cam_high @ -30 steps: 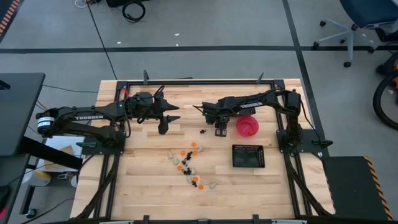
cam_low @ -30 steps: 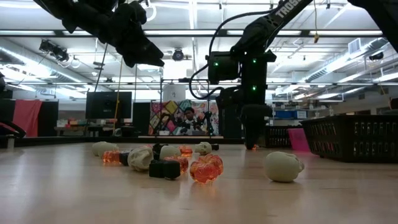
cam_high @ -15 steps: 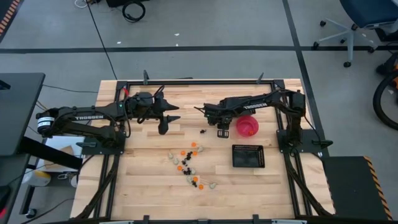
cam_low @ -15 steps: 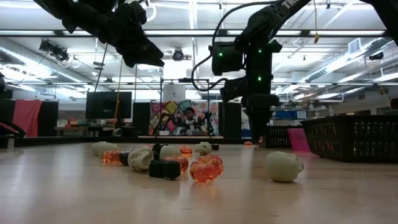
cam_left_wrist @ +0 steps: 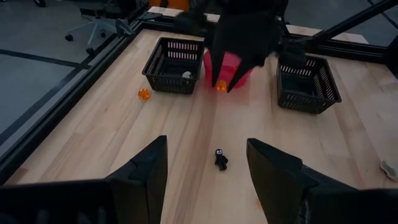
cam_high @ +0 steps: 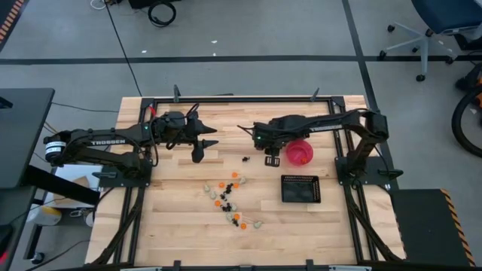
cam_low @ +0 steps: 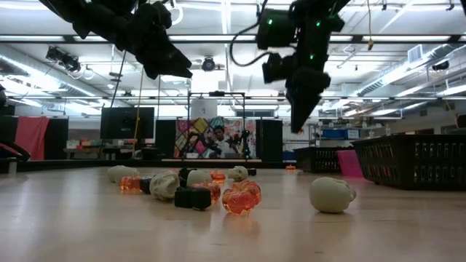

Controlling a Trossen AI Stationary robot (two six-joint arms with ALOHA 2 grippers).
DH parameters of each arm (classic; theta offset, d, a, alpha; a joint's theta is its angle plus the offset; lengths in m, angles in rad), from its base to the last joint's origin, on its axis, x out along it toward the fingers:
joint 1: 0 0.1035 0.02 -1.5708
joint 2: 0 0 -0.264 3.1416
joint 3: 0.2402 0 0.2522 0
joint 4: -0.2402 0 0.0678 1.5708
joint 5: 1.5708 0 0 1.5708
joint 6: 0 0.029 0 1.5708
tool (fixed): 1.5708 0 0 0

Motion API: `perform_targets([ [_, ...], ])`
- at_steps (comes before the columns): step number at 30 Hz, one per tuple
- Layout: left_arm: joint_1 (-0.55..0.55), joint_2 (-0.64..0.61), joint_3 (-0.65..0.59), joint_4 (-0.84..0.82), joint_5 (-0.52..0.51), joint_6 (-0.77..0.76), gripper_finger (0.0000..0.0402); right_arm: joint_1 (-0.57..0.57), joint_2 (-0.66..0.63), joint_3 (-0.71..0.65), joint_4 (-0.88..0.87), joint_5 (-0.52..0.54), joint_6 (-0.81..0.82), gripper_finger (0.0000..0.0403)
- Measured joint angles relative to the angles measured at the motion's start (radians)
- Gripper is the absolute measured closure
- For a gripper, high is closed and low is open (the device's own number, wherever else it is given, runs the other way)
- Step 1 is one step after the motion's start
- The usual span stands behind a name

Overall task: Sort Halloween decoration
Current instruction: Put the orange pumpkin toy into the pink bowl

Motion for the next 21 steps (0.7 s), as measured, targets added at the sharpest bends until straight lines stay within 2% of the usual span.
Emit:
perform_targets([
  [9,0.000,0.000,0.000,0.000,0.000,-0.001,0.0209,0.003,-0.092,0.001,-0.057,-0.041,0.033,0.0293],
  [15,0.000,0.000,0.000,0.000,0.000,-0.001,0.0209,0.003,-0.108,0.002,-0.177,-0.059,0.072,0.0293],
  [21,-0.001,0.000,0.000,0.000,0.000,-0.010,0.0209,-0.014,-0.096,-0.007,-0.339,0.000,0.138,0.0293],
])
